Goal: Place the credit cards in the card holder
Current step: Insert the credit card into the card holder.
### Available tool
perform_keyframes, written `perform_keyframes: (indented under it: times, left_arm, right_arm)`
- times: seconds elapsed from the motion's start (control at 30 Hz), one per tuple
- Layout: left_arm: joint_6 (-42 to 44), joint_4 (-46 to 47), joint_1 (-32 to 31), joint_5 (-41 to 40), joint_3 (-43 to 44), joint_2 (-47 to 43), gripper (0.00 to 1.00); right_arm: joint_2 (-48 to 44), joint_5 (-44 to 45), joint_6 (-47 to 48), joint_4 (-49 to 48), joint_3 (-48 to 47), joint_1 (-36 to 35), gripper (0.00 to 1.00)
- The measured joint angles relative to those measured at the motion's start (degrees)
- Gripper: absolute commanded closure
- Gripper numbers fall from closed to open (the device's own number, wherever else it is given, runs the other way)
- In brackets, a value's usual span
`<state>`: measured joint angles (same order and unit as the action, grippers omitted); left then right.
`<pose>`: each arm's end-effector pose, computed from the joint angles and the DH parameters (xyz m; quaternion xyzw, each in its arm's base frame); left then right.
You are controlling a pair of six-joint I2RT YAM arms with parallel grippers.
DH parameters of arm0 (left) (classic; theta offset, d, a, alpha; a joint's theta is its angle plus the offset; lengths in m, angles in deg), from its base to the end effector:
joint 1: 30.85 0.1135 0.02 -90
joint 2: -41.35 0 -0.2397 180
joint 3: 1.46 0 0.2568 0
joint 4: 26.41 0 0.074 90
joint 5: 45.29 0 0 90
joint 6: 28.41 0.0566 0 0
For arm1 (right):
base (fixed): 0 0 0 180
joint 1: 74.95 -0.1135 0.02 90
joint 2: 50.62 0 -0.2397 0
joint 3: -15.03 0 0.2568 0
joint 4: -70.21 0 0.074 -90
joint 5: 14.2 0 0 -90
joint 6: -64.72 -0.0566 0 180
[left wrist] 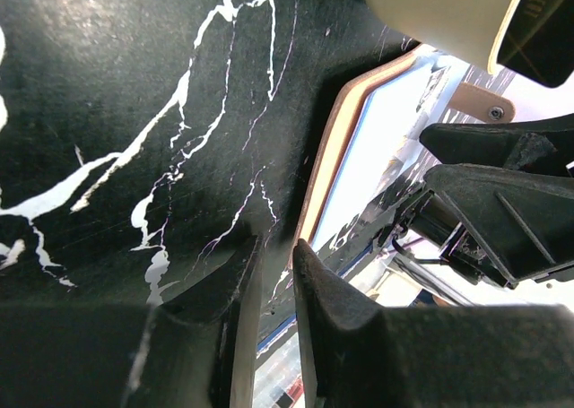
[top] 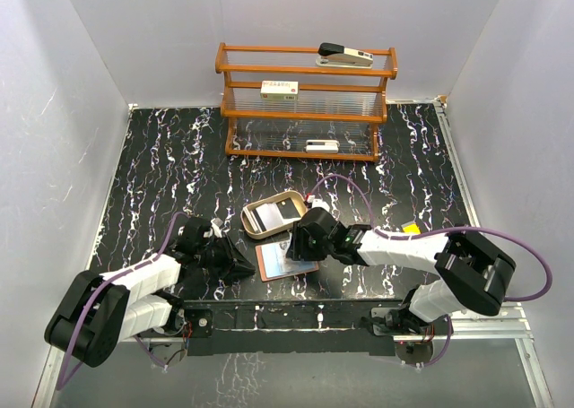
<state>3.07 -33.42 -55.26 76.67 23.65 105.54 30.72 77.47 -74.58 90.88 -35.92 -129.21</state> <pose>0.1694 -0.1098 0.0795 -0.1631 0.8826 -0.4293 0.1003 0.1693 0.2324 0.1190 -0.0359 0.9420 0.2533 0.2170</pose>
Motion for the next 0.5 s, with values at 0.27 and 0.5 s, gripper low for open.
perform_keyframes:
  times: [0.27,0.5]
  left_arm:
    - [0.0,1.0,-0.1,0.1,0.3,1.1,0.78]
    - [0.0,4.4,-0.1,0.9,0.5,3.8,0.78]
  right_arm:
    - [0.6,-0.1,1.6,0.3,-0.7,0.0,0.56]
    - [3.2,-2.3,2.7,-3.0,-1.7,0.0,0.55]
